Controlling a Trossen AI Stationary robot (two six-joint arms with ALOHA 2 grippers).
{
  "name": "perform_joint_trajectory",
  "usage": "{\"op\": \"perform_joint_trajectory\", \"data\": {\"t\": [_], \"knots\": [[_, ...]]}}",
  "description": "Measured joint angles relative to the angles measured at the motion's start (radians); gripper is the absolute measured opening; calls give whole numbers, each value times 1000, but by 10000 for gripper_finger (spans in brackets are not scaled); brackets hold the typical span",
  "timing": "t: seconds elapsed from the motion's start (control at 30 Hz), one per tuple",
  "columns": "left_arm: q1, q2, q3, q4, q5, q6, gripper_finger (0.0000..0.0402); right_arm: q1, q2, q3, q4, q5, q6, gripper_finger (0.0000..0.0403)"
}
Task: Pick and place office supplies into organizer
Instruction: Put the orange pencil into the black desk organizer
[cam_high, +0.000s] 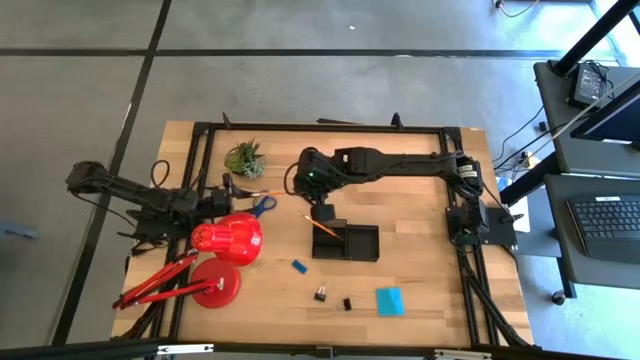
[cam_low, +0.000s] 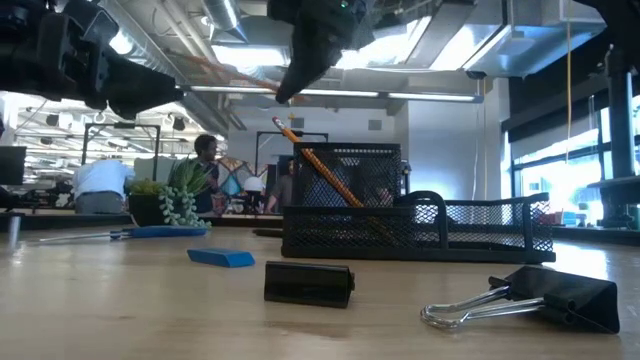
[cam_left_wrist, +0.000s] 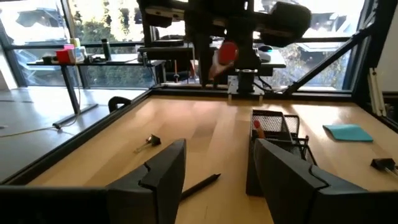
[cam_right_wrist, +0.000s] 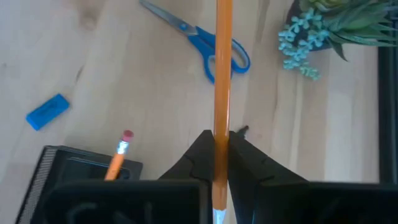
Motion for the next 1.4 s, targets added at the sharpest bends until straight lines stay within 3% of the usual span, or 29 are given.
{"op": "perform_joint_trajectory", "data": {"t": [0.3, 1.4], "knots": [[0, 70, 0, 94, -73, 0, 185, 18, 0, 0, 1, -40, 25, 29], [0, 106, 0, 268, 51, 18, 187, 25, 1, -1, -1, -39, 25, 30]]}}
